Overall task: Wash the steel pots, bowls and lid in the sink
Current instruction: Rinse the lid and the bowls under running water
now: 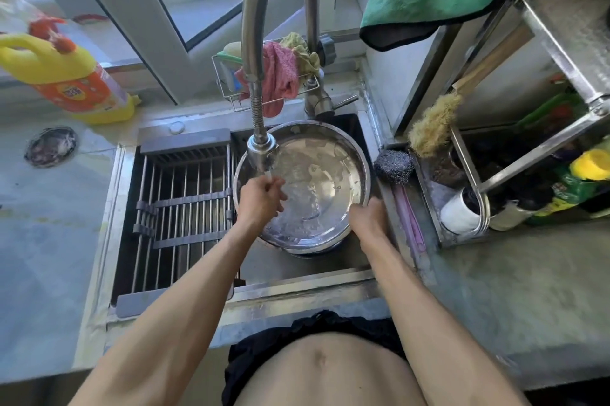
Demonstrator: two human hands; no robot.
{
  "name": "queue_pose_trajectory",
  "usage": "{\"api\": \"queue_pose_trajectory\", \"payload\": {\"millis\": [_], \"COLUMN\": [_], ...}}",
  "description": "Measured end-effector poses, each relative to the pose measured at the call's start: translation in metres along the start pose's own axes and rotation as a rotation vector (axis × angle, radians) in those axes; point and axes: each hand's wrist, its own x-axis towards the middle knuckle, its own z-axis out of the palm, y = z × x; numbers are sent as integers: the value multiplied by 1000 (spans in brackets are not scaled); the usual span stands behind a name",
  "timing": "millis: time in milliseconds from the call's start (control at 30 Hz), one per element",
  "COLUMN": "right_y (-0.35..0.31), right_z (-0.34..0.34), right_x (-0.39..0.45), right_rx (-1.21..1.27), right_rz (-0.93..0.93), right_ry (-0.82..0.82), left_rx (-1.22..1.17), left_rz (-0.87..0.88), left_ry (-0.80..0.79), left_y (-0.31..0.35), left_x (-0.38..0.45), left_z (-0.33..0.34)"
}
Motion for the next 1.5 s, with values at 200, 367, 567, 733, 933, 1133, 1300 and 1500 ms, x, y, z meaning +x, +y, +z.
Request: {"api": "queue_pose_trajectory", "payload": {"millis": [200,367,567,733,933,1133,1300,1500], "right_y": [8,16,22,25,26,29,24,-1], "right_z": [5,11,11,16,23,27,25,3], "right_x": [-2,3,5,9,12,14,8,-2], "right_rx": [95,143,173,218,294,371,432,244], "right_rz": [24,37,60,80,97,125,146,124], "right_ry": [9,-18,-31,5,-13,-56,-89,-151], "left_rx": [-11,-170,-95,299,688,755,825,635], "left_rz": [-77,-162,-76,97,321,419,704,718], "left_ry": [-13,-74,-9,0,61,-16,-47,-8], "left_y": [17,26,15,-2,-30,-55,-75,-75], "left_x": [3,4,-4,-9,-21,-47,-62,-57], "left_z": [-6,-3,-8,-13,-14,-15,-22,-20]}}
